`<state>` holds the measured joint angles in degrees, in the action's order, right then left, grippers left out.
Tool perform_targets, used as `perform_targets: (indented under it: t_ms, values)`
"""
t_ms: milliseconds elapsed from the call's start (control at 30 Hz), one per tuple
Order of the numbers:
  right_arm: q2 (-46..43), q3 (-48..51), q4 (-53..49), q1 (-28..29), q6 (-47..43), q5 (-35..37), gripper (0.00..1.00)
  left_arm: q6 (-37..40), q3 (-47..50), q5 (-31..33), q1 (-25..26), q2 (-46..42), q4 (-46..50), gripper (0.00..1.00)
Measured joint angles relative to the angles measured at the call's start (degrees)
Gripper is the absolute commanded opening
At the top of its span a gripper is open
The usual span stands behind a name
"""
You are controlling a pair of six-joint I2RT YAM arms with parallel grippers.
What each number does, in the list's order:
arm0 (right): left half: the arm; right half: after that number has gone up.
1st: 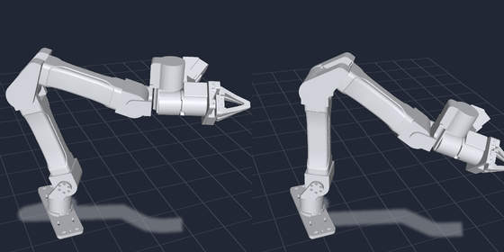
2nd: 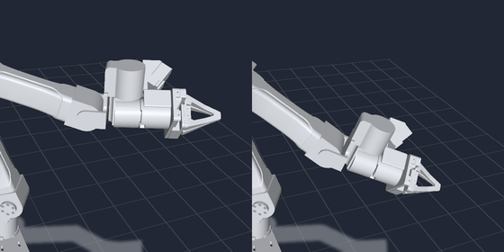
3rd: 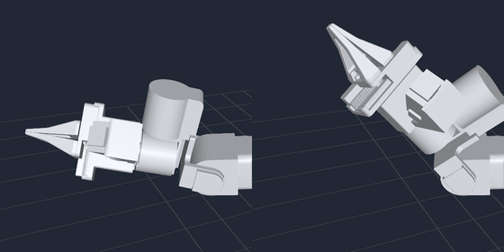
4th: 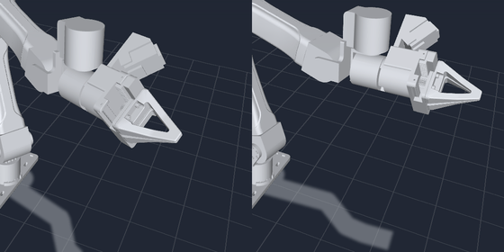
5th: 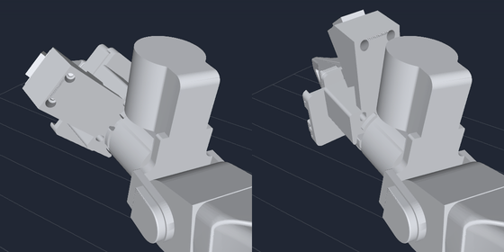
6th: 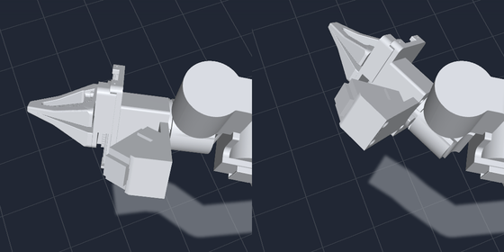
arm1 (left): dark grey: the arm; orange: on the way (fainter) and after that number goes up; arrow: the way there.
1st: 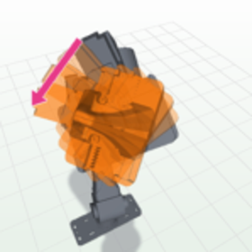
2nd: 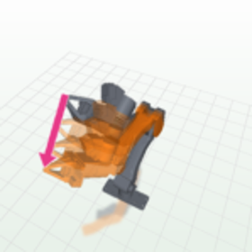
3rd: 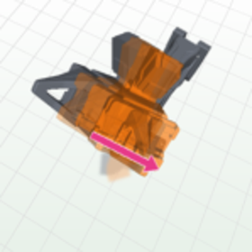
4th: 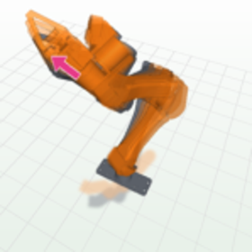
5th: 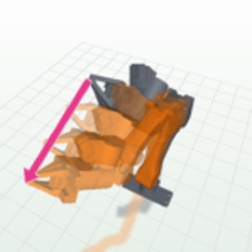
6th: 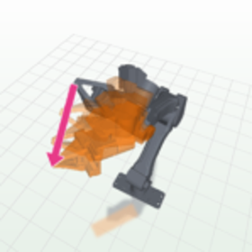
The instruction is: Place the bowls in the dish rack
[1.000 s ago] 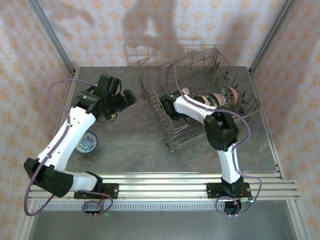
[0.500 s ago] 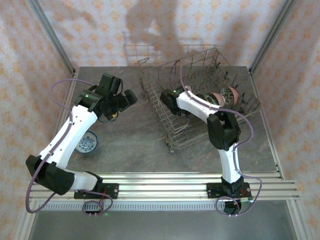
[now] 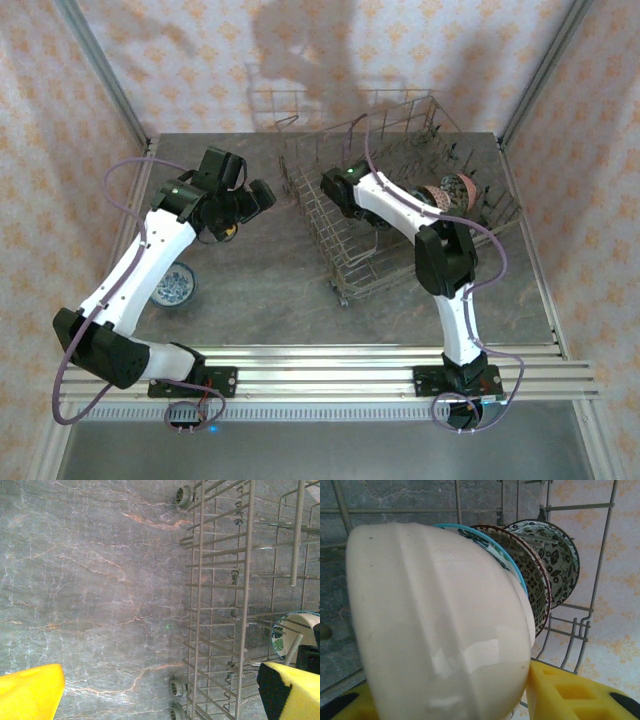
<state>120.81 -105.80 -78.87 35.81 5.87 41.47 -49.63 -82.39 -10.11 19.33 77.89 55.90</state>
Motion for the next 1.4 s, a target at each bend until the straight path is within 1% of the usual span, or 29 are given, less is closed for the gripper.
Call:
perform_targets:
  t_ms: [433, 500, 633, 900, 1100, 1267, 1400]
  values:
    - [0.00, -1.44, -1.09, -1.90, -1.16, -6.43, 0.47, 0.00, 0.00, -0.04, 0.00, 0.00, 0.00, 0.99]
    - [0.00, -1.49, -1.05, -2.16, -1.31, -7.15, 0.53, 0.00, 0.00, -0.04, 0.00, 0.00, 0.00, 0.99]
    - [0.00, -2.25, -0.46, -2.89, -1.03, -10.51, 0.56, 0.00, 0.00, -0.04, 0.00, 0.00, 0.00, 0.99]
    - [0.00, -5.07, 0.46, -3.91, -1.05, -13.88, 0.58, 0.00, 0.00, -0.02, 0.00, -0.02, 0.00, 0.99]
    - [-0.37, -7.02, 0.52, -4.00, -1.03, -14.29, 0.72, 0.81, -0.07, 1.42, -0.07, -0.42, 0.98, 0.99]
    - [-4.20, -7.10, 0.74, -4.00, -1.16, -14.32, 0.78, 3.78, -0.83, 4.44, -2.40, -1.44, 4.90, 0.99]
    - [-9.29, -6.91, 1.22, -3.98, -1.01, -14.51, 0.81, 6.19, -0.83, 5.46, -7.15, -3.82, 7.76, 0.99]
